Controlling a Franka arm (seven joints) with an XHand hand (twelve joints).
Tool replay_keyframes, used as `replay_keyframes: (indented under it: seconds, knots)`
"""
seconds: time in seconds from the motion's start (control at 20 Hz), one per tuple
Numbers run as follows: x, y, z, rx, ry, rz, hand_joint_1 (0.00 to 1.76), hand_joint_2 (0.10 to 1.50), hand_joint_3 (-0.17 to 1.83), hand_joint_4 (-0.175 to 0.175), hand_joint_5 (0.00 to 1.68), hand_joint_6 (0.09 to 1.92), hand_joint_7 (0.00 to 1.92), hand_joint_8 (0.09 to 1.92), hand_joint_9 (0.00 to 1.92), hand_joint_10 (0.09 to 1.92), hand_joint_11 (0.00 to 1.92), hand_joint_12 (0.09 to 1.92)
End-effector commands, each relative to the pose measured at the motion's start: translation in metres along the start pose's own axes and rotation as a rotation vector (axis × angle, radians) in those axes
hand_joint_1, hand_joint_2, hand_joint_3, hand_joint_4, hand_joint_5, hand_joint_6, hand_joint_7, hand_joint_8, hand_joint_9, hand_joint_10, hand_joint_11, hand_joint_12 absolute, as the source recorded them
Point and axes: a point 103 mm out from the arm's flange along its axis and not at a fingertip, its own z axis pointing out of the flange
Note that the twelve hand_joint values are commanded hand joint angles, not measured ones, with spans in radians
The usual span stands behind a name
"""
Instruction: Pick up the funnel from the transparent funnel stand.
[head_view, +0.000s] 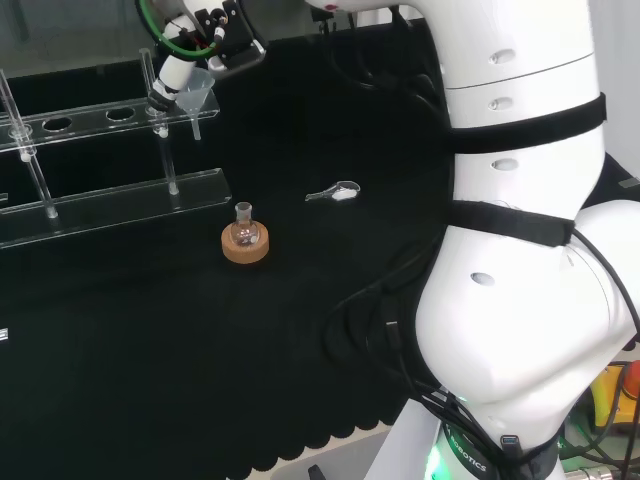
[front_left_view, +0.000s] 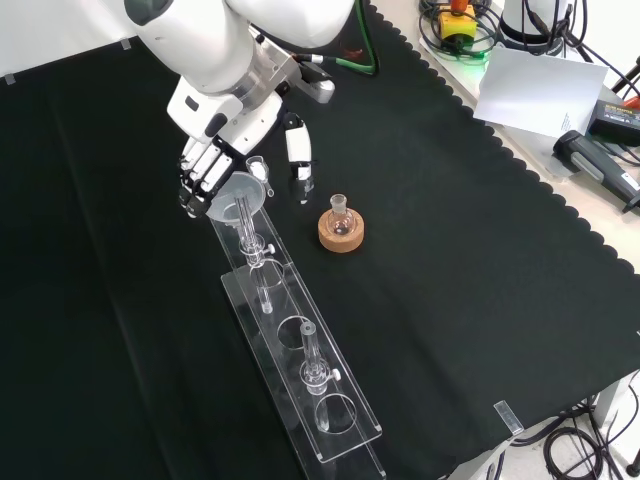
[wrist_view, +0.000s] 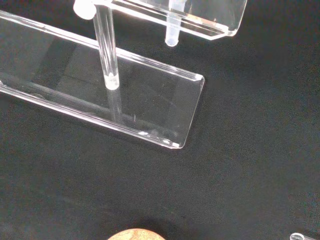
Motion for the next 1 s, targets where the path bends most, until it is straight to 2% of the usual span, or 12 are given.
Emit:
replay_keyframes:
  seconds: [0.05,0.25,0.35,0.6,0.7,1.0]
  knots:
    - [0.001,0.006,0.003,0.004,-0.015,0.007,0.51,0.75,0.1,-0.022,0.0,0.09,0.0,0.39,0.04,0.91,0.3,1.49]
    - [0.0,0.012,0.007,-0.001,-0.015,0.012,0.55,0.76,0.1,-0.025,0.02,0.09,0.0,0.43,0.06,0.91,0.31,1.48]
    - [-0.009,0.011,0.009,-0.005,-0.004,0.011,0.57,0.77,0.11,-0.027,0.03,0.09,0.0,0.44,0.07,0.9,0.32,1.48]
    - [-0.003,0.016,0.008,0.018,-0.019,0.016,0.59,0.77,0.11,-0.029,0.05,0.09,0.0,0.47,0.09,0.9,0.32,1.47]
    - [-0.01,0.017,0.011,0.011,-0.009,0.012,0.6,0.77,0.12,-0.03,0.06,0.09,0.0,0.49,0.1,0.89,0.33,1.47]
    - [-0.011,0.02,0.013,0.02,-0.016,0.013,0.6,0.77,0.13,-0.03,0.08,0.09,0.0,0.54,0.13,0.88,0.34,1.46]
